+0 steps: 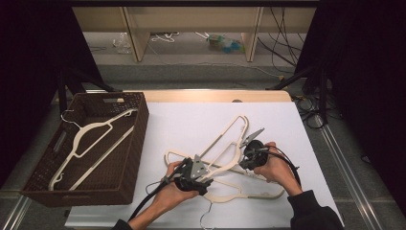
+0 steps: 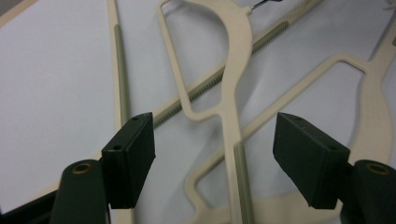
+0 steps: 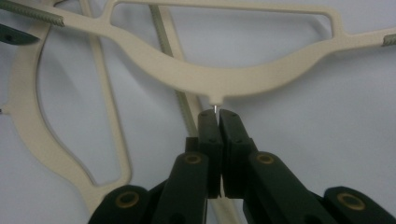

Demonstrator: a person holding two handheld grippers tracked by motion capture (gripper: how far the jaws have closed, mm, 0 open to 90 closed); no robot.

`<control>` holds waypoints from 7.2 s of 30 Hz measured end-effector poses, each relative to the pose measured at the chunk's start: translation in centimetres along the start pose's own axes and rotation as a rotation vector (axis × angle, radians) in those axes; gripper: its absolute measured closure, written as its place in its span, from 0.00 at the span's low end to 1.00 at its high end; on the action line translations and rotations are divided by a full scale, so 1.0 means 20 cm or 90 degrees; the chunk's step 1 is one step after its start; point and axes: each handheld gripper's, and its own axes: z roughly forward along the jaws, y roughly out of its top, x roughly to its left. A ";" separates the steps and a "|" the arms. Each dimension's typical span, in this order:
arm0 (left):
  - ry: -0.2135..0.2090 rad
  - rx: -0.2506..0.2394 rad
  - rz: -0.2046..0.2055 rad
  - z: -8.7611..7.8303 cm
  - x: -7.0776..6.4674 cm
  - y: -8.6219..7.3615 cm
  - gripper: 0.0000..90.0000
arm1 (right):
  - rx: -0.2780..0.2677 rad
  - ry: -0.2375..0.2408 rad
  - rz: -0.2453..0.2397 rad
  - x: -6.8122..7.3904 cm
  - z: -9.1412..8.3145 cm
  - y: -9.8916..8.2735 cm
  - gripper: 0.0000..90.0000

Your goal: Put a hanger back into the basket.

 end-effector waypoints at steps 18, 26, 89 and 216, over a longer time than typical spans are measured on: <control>0.059 0.048 0.086 0.15 -0.05 0.08 0.59 | 0.011 0.005 -0.009 0.03 -0.02 0.01 0.98; 0.164 0.035 0.110 0.15 -0.10 0.09 0.75 | 0.006 0.004 -0.012 0.05 -0.03 0.02 0.98; 0.049 0.089 -0.073 -0.25 0.43 0.10 0.97 | -0.252 -0.028 0.011 0.10 -0.51 -0.01 0.45; 0.136 0.054 -0.429 -1.22 1.38 -0.94 0.90 | -0.271 -0.031 0.024 0.07 -0.45 -0.05 0.29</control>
